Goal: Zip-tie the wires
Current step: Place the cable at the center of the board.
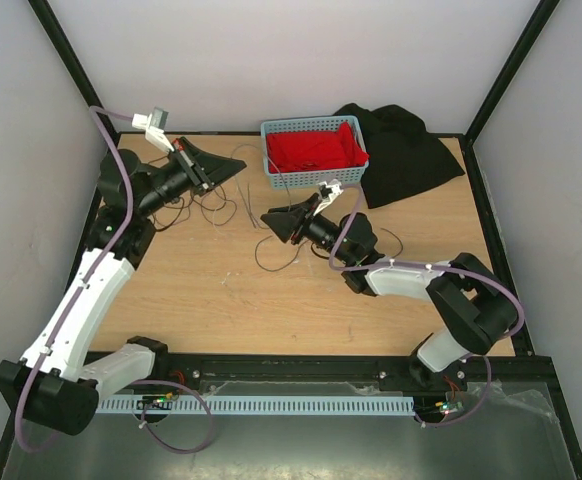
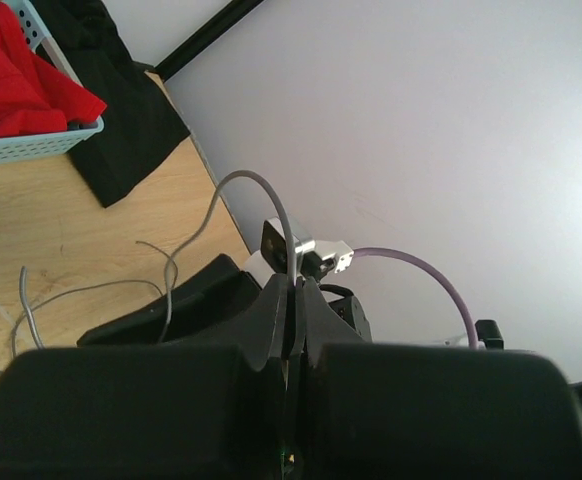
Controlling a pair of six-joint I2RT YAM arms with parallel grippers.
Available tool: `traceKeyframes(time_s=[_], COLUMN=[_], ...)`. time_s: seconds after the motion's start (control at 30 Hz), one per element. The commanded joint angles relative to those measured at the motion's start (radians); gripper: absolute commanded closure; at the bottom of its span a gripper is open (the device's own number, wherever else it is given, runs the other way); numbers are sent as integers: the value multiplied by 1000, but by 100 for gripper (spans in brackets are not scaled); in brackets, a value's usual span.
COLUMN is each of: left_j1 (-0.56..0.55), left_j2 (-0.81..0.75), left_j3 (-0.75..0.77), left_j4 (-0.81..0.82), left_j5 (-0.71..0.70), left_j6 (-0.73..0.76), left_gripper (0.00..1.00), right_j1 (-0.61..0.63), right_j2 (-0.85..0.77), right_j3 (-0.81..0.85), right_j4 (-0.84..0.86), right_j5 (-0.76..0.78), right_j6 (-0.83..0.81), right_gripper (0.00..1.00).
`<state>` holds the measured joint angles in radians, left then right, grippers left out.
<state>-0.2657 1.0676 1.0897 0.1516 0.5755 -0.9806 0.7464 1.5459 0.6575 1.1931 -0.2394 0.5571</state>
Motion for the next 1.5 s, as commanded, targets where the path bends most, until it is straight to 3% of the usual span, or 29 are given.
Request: traceKeyframes(time_s=[0.0,0.13,0.2,0.33,0.5,0.83,0.97,1.13,1.33,1.47], left_j1=[5,50,68,69,49,-38,-38,-42,-49,-49], left_j2=[-47,-54,-60,-71,-52,77,109,144,184,183], left_j3=[-2,-6,-8,-25,-120,-213,-259,-308,-314,-301], left_j4=[50,22,-41,-238,-256,-231,-249,-258,-256,-259], left_j5=[15,88,102,44,-33,-153,-205,-254,-254,-251], left_j6=[23,52,107,265,338,420,443,457,463,480], left_gripper=[100,100,100,100,100,96,94,93,78,74], right_j1=[-6,-48,-83,-110,-110,-81,-43,-41,-41,-40], right_j2=[-29,-134,-199,-316,-404,-385,-337,-331,-361,-385], right_j3=[-1,-19,-16,53,152,362,403,334,292,297], right_j4=[5,-167,-302,-622,-861,-1015,-1155,-1193,-1216,-1227], right_j5=[24,45,66,146,84,-180,-113,-19,7,28], right_j6=[-58,-140,-207,-373,-513,-496,-556,-557,-535,-524], right_gripper=[65,92,100,100,100,100,100,100,100,100])
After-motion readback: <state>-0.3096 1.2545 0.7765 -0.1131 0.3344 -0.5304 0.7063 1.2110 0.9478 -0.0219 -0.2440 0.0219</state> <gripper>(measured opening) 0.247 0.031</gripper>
